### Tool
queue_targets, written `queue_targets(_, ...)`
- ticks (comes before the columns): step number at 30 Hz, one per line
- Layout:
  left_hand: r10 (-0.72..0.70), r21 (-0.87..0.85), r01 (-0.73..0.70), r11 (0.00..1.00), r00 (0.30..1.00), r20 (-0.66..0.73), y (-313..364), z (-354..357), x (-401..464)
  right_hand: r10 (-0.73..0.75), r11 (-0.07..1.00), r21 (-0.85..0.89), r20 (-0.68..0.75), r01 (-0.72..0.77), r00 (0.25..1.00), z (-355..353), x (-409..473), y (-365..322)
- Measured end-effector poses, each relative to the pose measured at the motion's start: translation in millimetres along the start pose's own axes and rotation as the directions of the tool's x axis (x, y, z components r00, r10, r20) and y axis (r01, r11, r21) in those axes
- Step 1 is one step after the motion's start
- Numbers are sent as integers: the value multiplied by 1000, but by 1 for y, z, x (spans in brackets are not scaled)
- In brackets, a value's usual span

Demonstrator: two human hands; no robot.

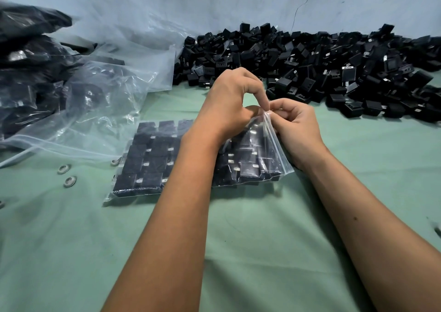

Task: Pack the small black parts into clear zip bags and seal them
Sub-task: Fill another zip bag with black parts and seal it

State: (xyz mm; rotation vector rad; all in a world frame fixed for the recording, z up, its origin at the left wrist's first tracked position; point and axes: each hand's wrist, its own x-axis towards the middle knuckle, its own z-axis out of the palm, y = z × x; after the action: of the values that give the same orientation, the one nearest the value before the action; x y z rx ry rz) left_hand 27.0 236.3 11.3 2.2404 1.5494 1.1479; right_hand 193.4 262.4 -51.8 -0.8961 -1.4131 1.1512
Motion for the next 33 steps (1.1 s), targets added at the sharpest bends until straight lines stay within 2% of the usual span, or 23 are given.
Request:
queue_targets(3, -4, 4, 4, 1000, 1000, -2, 0, 0, 0, 13, 999, 33, 120, -17, 993, 4, -5, -4)
queue_targets(6, -19, -17, 19, 1000, 1000, -20, -2, -1, 0, 21, 999, 40, 29, -22, 999, 2, -4, -5)
queue_targets(8, -19, -16, 19, 1000, 1000, -19, -2, 0, -1, 27, 999, 28, 30, -28, 999, 1, -3, -5)
queue_targets(11, -15, -7, 15, 1000, 1000, -9, -2, 1, 0, 48, 997, 46, 174, -57, 984, 3, -4, -6)
queue_targets(13, -26, -19, 26, 999, 1000, -10, -4, 0, 0, 61, 994, 80, 206, -79, 977, 3, -4, -5)
queue_targets(14, -33, -25, 33, 999, 999, -12, -4, -1, -1, 62, 994, 81, 175, -78, 983, 2, -3, -3)
queue_targets(16, -41, -32, 40, 999, 999, -12, -4, -1, -1, 54, 998, 40, 13, -55, 998, -1, 0, -1)
queue_targets(19, -52, -31, 52, 998, 999, 1, -3, 0, -1, -8, 986, -161, -286, -40, 958, -12, 7, 0)
queue_targets(21, -60, -30, 60, 998, 998, 13, -3, 0, -1, -115, 892, -445, -383, -74, 917, -24, 11, 2)
queue_targets(23, -63, -28, 64, 998, 998, 16, -4, 0, 0, -174, 704, -693, -376, -152, 910, -33, 14, 7)
queue_targets(24, -62, -27, 62, 998, 998, 16, -4, 0, 0, -151, 625, -756, -359, -192, 921, -33, 16, 10)
queue_targets(29, -54, -23, 55, 998, 998, 19, -1, -1, 0, 19, 378, -872, -327, -309, 945, -24, 36, 13)
queue_targets(33, -59, -30, 60, 998, 998, 24, -2, 0, 0, 94, 310, -896, -306, -319, 948, -22, 58, 11)
